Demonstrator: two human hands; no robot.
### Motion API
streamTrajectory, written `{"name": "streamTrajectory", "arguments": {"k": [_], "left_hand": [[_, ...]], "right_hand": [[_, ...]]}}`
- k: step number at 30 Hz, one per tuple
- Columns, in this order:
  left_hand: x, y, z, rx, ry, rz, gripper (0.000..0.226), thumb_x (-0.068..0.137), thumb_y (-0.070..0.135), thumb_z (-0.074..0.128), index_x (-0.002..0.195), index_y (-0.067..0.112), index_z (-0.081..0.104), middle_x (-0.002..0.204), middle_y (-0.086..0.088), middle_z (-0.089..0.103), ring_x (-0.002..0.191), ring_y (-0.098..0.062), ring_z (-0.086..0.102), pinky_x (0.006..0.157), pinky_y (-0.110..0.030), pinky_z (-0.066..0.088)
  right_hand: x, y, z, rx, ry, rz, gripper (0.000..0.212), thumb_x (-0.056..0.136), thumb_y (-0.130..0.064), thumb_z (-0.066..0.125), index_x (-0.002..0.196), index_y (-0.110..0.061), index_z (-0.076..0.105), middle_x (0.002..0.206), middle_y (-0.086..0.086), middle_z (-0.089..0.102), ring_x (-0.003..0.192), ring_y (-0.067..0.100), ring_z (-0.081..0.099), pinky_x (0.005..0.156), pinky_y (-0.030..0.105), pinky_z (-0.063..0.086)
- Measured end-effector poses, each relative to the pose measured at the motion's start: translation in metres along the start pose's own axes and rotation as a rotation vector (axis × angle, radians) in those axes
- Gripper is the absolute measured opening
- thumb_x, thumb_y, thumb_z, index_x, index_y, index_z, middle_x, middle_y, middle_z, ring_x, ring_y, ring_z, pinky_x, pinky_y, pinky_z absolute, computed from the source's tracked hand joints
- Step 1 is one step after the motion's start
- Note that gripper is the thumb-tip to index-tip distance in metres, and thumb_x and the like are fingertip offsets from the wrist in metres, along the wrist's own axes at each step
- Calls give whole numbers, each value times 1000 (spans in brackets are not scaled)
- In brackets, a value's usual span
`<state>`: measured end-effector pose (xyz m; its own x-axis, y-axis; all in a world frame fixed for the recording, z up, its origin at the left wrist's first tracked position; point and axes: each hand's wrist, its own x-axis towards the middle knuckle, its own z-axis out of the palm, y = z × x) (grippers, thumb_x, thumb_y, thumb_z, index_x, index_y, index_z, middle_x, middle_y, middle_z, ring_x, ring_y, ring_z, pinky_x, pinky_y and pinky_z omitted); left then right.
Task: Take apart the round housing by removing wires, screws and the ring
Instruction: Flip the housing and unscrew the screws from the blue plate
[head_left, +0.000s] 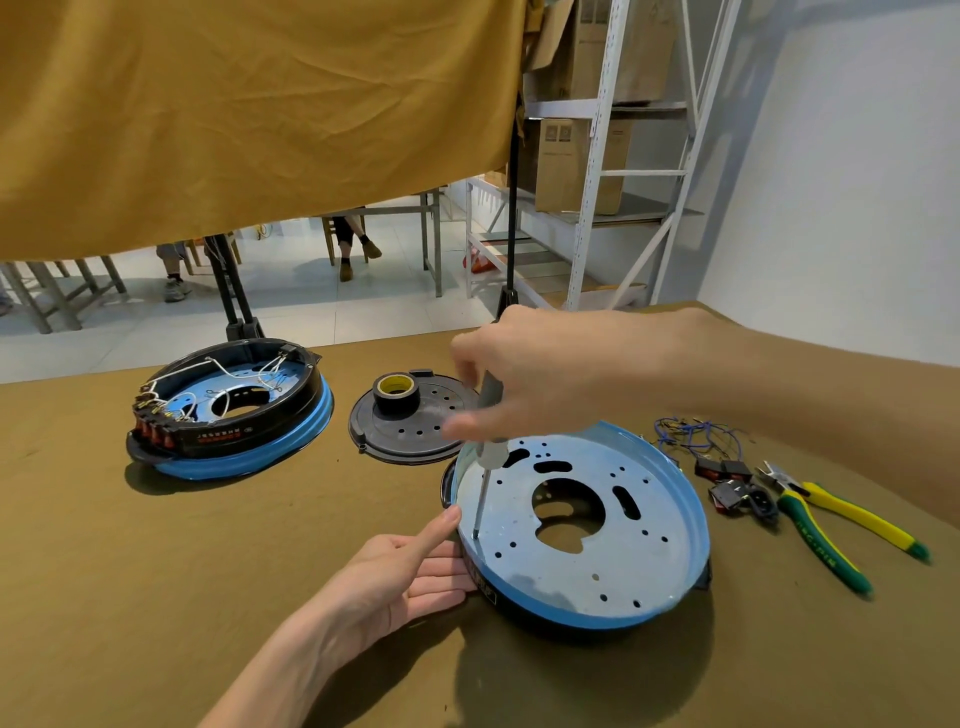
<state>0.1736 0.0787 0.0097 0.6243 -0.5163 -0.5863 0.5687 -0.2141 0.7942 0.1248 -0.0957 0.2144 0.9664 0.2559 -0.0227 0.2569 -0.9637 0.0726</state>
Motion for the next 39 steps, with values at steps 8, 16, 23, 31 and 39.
{"name": "streamTrajectory", "arguments": {"k": [8,16,23,31,39], "left_hand": [[2,0,-1,5,-3,1,79,59,54,85,115,0,68,101,-19,79,93,-29,79,75,-35,66],[4,-2,-3,5,-15,16,81,58,55,87,114,0,69,101,-19,79,94,-29,78,73,-34,65],[5,-3,-4,10,-26,21,85,55,57,87,115,0,68,103,-19,79,95,-28,78,72,-32,65],[7,-3,-5,19,-25,11,88,51,58,89,115,1,69,103,-19,79,95,-29,78,69,-32,64],[8,-3,-5,32,-21,23,88,50,58,88,114,1,69,102,-19,79,94,-30,78,71,-33,65]], "right_hand": [[0,-3,-6,204,-84,-197,34,84,-15,77,114,-23,64,92,-9,65,86,13,64,75,41,58],[3,-3,-1,-1,48,-114,22,94,-39,69,105,-19,65,83,-7,70,79,13,67,63,33,56],[-4,-4,2,-116,80,-64,46,89,-65,63,103,-21,56,68,-7,56,58,10,54,45,28,37],[-8,-2,-4,229,-72,-112,40,83,-32,81,117,-28,60,93,-10,66,84,10,64,73,38,59],[-11,-5,-2,155,1,-123,21,92,-30,72,110,-21,64,92,-6,69,81,13,65,68,29,56]]}}
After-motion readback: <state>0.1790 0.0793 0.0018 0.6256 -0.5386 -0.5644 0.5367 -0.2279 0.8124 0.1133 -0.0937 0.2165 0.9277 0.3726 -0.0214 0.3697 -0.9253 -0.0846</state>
